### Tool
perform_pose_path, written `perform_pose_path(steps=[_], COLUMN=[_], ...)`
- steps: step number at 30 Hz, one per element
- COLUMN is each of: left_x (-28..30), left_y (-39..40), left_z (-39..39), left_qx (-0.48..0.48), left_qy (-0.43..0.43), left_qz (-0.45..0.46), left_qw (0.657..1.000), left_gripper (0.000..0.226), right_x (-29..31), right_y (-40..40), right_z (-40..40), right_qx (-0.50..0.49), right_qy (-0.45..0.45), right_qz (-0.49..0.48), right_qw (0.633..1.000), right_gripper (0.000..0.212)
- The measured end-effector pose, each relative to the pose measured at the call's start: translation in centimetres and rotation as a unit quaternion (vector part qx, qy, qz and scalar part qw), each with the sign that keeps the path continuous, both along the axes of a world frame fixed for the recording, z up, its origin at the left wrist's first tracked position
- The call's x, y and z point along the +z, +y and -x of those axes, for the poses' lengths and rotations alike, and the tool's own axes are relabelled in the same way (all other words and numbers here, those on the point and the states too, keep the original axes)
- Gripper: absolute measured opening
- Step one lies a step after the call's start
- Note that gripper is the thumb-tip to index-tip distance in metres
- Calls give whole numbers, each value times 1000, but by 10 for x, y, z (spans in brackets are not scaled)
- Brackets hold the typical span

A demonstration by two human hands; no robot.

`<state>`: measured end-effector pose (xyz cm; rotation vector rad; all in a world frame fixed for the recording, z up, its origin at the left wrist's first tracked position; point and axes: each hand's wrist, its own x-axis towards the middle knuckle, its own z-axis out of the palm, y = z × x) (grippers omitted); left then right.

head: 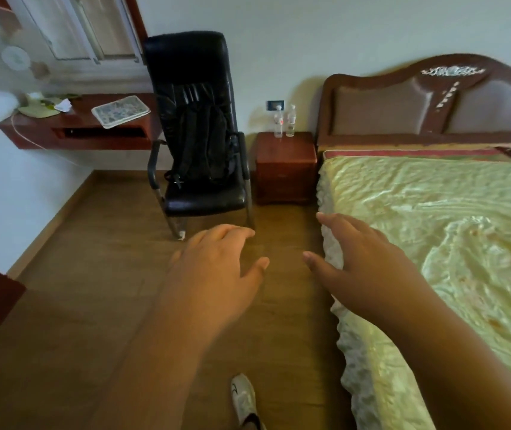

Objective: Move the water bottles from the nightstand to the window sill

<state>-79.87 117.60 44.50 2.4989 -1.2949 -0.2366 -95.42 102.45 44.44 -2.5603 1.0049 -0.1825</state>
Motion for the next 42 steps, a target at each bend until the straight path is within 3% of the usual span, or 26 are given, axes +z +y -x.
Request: perform_pose_path(steps=[18, 28, 42], left_x=[-10, -12, -7], left_y=[-156, -242, -416], left_z=[-188, -235, -260], left_qx=[-57, -54, 2], left_qy=[-19, -12, -55], left_qz=[21, -5, -1], left_qw=[998, 998, 998], left_gripper=[59, 60, 57], right_x=[0, -17, -7], right_y=[-123, -220, -416], right_z=[-166, -219, -267], right_qx=[-70, -70, -22], right_qy=[19, 10, -22], right_qz=[35, 16, 19], right_qw=[997, 997, 999], right_gripper=[73, 74, 74])
